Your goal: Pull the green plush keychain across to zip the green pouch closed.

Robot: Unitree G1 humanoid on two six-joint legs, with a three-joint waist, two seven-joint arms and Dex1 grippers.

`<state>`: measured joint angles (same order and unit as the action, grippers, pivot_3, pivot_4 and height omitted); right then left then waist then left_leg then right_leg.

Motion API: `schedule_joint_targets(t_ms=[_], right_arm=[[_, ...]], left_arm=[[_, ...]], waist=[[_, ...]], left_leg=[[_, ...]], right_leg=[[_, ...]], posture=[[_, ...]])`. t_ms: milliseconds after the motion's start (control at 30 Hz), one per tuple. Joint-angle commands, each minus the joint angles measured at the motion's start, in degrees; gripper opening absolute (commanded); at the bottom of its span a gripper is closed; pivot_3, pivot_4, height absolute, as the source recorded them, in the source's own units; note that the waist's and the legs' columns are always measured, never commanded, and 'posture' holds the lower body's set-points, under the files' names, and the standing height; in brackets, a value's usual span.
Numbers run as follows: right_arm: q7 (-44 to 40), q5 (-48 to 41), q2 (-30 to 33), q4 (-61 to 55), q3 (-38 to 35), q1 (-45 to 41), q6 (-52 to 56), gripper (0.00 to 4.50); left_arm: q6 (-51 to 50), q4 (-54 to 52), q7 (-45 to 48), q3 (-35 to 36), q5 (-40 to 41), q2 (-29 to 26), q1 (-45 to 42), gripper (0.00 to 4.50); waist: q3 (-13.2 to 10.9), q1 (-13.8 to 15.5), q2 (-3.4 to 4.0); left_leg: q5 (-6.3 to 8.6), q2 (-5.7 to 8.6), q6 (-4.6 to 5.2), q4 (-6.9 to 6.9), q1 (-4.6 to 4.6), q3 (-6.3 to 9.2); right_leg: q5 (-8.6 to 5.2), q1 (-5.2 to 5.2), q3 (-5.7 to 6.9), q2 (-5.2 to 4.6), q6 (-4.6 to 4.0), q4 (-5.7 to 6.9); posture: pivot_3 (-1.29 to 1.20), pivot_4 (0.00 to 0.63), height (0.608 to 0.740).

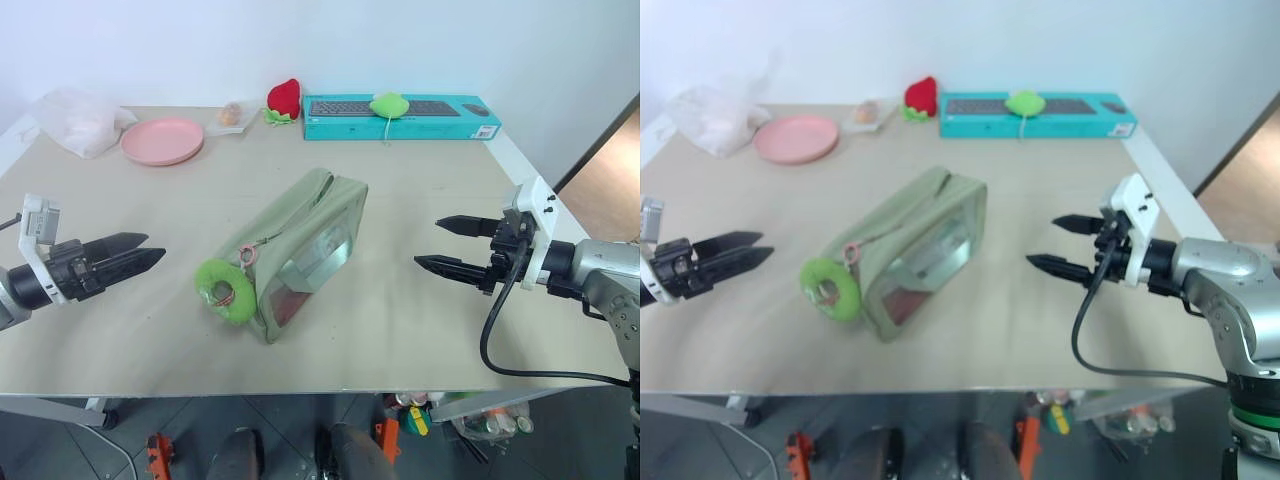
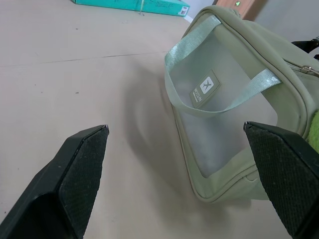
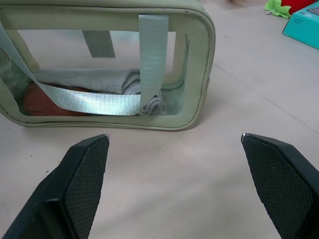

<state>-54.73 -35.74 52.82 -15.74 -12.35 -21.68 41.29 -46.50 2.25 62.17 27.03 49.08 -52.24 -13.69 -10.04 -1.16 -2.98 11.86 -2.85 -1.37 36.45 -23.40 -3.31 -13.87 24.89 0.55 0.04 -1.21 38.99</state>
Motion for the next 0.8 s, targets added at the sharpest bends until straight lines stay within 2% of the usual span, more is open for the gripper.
schedule_joint_targets(t_ms=[33, 267, 367, 500, 633, 800], right_arm=[[-0.03, 0.96, 1.16, 0.39, -0.85, -2.28, -1.84, 4.41], [-3.21, 5.68, 1.14, 4.47, 4.89, -11.25, -6.99, 4.41], [-7.43, 6.42, 1.17, 5.15, 7.36, -16.3, -10.01, 4.41], [-15.18, 10.53, 0.56, 8.65, 14.23, -26.15, -15.87, 4.41], [-21.38, 18.66, -4.06, 18.26, 23.12, -37.99, -25.02, 4.41], [-25.82, 28.37, -11.91, 31.99, 31.62, -46.17, -37.85, 4.41]], left_arm=[[0.76, -1.93, 0.75, 0.61, 0.07, -1.38, -1.28, 4.5], [0.49, -3.42, 0.11, -0.79, 2.45, 0.7, -6.63, 4.5], [3.57, -7.39, 3.62, 0.31, 4.31, 1.83, -6.09, 4.5], [3.8, -8.18, 5.29, -0.29, 5.56, 1.95, -7.06, 4.5], [3.66, -8.3, 6.34, -0.39, 7.18, 1.91, -8.46, 4.5], [2.66, -11.64, 5.91, -0.6, 9.0, 2.18, -7.65, 4.5]], waist=[[0.0, 0.0, 0.0], [-0.01, -0.07, 0.01], [-0.03, -0.17, 0.04], [-0.05, -0.23, 0.07], [-0.06, -0.49, 0.09], [-0.06, -0.63, 0.09]], left_leg=[[0.0, 0.0, 0.0, 0.0, 0.0, 0.0], [0.0, -0.02, 0.01, 0.01, 0.02, -0.13], [0.02, -0.03, 0.04, -0.03, -0.03, -0.28], [0.06, -0.08, 0.07, -0.02, -0.11, -0.32], [0.06, -0.15, 0.08, 0.03, -0.04, -0.37], [0.06, -0.22, 0.07, 0.05, -0.05, -0.41]], right_leg=[[0.0, 0.0, 0.0, 0.0, 0.0, 0.0], [0.05, 0.03, -0.08, 0.03, -0.03, 0.01], [0.05, 0.14, -0.2, 0.05, -0.03, 0.01], [0.05, 0.23, -0.26, 0.12, -0.02, 0.01], [0.08, 0.21, -0.28, 0.22, -0.07, 0.02], [0.14, 0.23, -0.32, 0.28, -0.13, 0.03]], posture=[[0.0, 0.15, 0.74], [0.0, 0.15, 0.74], [0.0, 0.15, 0.74], [0.0, 0.15, 0.74], [0.0, 0.15, 0.74], [0.0, 0.15, 0.74]])
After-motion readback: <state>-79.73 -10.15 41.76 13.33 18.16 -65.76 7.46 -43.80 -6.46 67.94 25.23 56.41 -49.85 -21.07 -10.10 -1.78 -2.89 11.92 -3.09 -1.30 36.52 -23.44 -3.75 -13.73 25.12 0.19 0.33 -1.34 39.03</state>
